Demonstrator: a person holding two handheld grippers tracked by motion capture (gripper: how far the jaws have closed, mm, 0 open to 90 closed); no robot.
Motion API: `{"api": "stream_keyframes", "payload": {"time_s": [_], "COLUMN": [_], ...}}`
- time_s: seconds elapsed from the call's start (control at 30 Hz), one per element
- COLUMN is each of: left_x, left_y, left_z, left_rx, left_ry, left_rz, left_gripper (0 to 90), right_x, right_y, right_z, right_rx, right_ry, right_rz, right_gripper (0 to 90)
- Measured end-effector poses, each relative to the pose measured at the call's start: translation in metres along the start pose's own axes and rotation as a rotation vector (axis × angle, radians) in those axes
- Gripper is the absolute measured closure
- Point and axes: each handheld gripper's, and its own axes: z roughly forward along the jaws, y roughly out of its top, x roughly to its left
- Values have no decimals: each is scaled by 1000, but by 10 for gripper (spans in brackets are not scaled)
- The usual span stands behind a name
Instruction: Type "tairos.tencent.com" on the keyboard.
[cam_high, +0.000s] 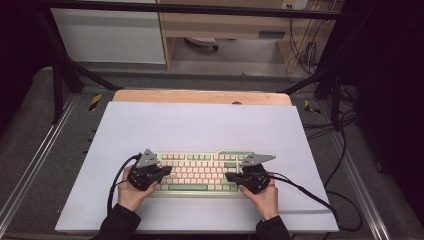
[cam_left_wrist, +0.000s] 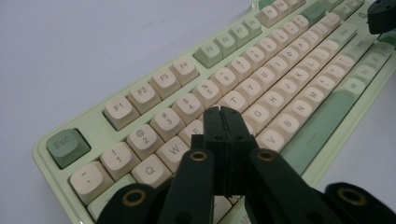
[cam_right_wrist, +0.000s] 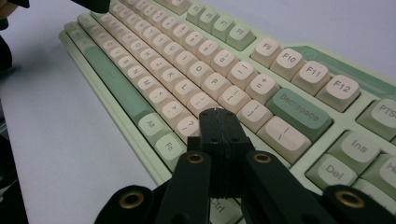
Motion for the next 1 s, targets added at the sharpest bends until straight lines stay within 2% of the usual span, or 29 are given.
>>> {"api": "stream_keyframes", "payload": {"time_s": [0.53,1.0], "left_x": [10,12], "left_y": [4,1], "left_z": [11,20], "left_rx": [6,22], "left_ry": [22,34], "left_rz": [-34,-23], "left_gripper": [900,900], "right_x": [0,0], "right_y": [0,0], "right_z": [1,1], "right_rx": [1,0], "right_ry": [-1,0], "right_rz": [-1,0], "right_gripper": [900,900]}}
